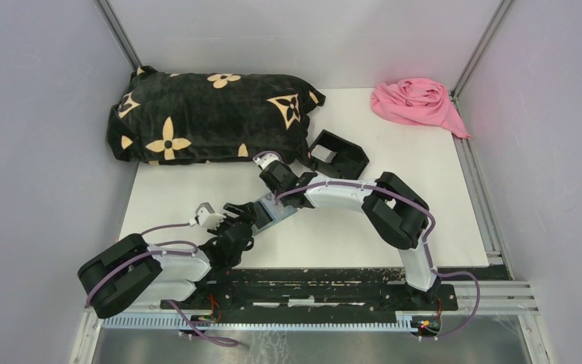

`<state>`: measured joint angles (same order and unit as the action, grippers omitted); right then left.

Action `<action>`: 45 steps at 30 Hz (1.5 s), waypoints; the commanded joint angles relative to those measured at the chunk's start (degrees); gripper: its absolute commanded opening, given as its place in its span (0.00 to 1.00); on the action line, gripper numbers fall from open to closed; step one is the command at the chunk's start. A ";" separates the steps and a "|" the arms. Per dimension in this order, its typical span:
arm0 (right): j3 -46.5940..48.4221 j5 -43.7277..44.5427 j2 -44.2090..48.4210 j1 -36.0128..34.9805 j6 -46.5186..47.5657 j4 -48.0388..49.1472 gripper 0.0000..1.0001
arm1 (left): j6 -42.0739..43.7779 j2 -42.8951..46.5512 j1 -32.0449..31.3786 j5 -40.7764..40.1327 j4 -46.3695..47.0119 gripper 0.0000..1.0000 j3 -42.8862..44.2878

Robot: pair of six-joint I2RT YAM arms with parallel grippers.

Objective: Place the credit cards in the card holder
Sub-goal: Close the card holder at the center of the board.

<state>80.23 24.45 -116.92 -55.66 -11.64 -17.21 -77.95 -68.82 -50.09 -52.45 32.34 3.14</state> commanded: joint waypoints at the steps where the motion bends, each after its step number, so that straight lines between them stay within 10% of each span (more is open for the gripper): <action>1: 1.30 -0.17 0.22 1.13 0.74 2.01 0.38 | 0.78 -2.25 0.35 1.12 -4.21 0.78 -0.50; 12: -1.75 -2.99 2.34 2.87 -1.97 2.75 0.01 | 2.12 -6.00 0.53 1.28 1.56 0.78 -0.80; 45: -6.75 -6.69 4.25 3.54 -7.52 3.67 0.01 | 11.11 2.45 0.71 8.71 9.05 0.79 3.10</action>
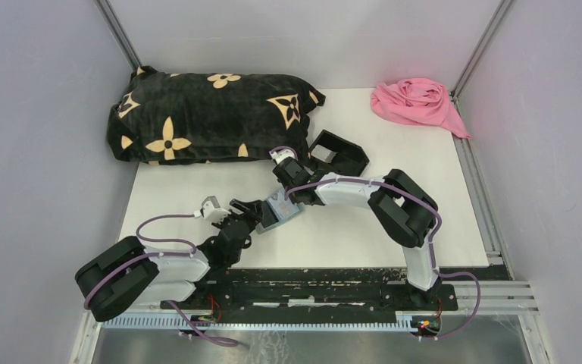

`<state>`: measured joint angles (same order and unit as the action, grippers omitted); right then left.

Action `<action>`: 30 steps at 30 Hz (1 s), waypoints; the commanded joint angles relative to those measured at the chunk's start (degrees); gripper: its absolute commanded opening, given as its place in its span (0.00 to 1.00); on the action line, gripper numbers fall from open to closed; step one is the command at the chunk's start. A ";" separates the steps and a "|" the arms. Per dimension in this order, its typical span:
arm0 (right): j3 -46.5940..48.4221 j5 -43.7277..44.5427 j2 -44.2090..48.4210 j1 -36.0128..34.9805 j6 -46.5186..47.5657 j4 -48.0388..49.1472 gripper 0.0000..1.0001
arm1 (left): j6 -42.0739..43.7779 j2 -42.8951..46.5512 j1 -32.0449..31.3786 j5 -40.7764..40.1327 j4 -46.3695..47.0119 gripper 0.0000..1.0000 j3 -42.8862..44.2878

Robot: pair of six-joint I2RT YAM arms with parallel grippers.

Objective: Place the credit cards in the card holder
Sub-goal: Close the card holder at the center of the board.

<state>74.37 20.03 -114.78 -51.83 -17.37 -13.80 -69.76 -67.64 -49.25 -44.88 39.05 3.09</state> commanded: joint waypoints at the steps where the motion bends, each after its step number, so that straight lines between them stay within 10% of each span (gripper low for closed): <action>1: -1.06 -2.34 2.15 -0.36 -1.99 0.29 0.01 | 3.01 1.19 -0.09 1.32 2.47 0.79 3.48; 30: -4.82 -1.90 4.28 -0.85 -5.68 0.77 0.01 | 0.14 -14.00 -0.45 9.13 19.15 0.79 9.29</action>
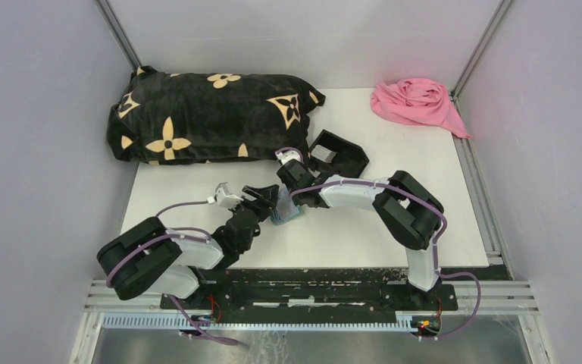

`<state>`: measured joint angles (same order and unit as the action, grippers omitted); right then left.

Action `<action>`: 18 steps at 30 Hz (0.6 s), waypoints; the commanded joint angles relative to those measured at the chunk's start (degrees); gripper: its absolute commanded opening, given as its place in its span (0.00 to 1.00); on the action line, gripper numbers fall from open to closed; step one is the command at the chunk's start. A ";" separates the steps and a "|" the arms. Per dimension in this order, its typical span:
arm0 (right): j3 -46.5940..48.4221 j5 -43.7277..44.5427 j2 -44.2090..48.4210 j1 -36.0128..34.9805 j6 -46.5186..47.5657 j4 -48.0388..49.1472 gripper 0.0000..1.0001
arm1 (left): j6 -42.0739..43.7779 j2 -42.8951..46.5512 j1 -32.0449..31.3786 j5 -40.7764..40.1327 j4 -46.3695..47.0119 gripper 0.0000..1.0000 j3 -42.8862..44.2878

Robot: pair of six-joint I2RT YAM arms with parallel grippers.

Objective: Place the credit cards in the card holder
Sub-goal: Close the card holder at the center of the board.

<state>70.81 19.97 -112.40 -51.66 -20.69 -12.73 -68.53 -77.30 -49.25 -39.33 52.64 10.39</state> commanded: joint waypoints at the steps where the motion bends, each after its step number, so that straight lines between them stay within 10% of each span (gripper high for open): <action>1: -1.54 -1.75 2.10 -1.07 -2.61 -0.28 0.01 | -1.50 -6.03 -0.53 3.97 7.17 0.79 2.22; 18: -6.62 0.87 7.06 -1.08 -5.90 -0.17 0.01 | -2.19 -17.53 -0.65 9.57 21.98 0.78 0.86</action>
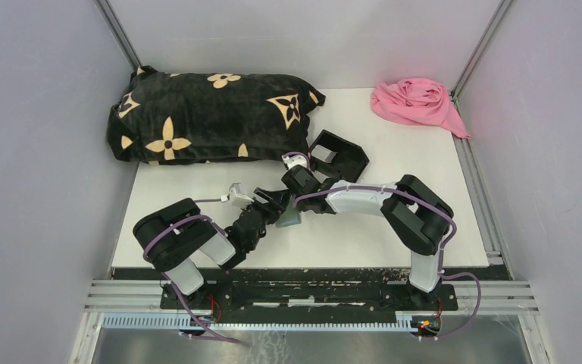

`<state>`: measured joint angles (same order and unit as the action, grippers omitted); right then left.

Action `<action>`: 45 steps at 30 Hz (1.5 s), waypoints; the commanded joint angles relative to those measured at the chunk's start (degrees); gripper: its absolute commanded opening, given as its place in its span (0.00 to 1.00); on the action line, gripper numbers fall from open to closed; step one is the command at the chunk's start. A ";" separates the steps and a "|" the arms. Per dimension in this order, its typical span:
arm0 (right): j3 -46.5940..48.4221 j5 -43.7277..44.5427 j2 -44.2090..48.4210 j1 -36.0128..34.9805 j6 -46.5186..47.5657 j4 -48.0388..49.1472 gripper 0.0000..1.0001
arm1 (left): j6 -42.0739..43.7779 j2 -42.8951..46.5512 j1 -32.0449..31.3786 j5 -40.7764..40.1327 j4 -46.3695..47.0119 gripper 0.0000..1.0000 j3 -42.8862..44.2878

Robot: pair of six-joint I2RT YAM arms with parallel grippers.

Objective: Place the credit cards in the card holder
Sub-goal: Close the card holder at the center of the board.

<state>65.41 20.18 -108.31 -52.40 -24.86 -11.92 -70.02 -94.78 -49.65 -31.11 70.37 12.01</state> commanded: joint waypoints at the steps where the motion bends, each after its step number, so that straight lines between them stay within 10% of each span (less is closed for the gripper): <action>1: -1.39 0.65 3.23 -0.33 -1.88 -0.93 0.01 | -0.59 0.07 -0.27 1.62 4.18 0.78 -0.96; 15: -1.67 0.08 6.07 -0.33 -3.00 -1.44 0.05 | -1.18 -1.82 -3.41 3.91 5.96 0.76 -2.61; 27: -3.09 0.29 8.06 -0.33 -3.83 -1.09 0.29 | -2.51 -4.75 -6.64 0.48 4.63 0.76 -2.95; 45: -5.36 -1.45 11.71 -0.42 -5.86 -0.93 0.26 | -4.35 -4.19 -7.60 -1.58 3.61 0.75 -3.92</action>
<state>60.95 19.22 -99.24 -52.49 -29.26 -14.24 -73.12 -98.85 -56.75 -31.51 75.16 9.19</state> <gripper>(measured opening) 0.274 0.755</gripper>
